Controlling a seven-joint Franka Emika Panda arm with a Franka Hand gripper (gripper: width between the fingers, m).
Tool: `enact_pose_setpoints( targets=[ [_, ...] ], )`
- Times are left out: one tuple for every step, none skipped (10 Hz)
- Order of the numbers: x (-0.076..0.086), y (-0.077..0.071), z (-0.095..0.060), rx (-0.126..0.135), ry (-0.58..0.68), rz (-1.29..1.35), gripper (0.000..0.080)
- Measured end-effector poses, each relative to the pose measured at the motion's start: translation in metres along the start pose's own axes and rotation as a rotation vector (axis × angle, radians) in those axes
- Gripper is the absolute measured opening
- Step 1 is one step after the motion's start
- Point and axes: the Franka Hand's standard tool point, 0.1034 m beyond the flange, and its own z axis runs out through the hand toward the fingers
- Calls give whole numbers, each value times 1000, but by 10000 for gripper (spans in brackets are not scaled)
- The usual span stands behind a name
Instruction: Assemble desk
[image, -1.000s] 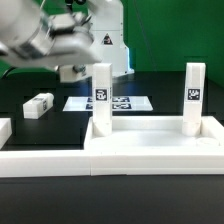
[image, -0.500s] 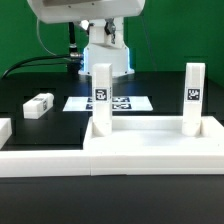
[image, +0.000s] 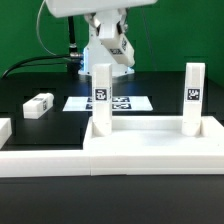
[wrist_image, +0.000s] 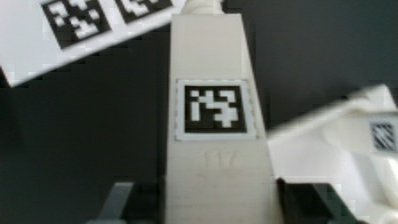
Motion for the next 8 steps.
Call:
enact_pose_setpoints(
  targets=[
    [13,-13,-14,-6,84,-18,287],
    [17,-25,-30,2,99,-29,287],
    [26,-31,-41,2,158,-39,287],
    [29,-33,-39,12,224,-45,288],
    [30,-34,-38,20,298,-51,288],
    [31,-36,-38,28,363,-57,288],
    [34,-39,-40,19,423,-54,288],
    [42,-51,-47,-31,538,-88,288]
  ],
)
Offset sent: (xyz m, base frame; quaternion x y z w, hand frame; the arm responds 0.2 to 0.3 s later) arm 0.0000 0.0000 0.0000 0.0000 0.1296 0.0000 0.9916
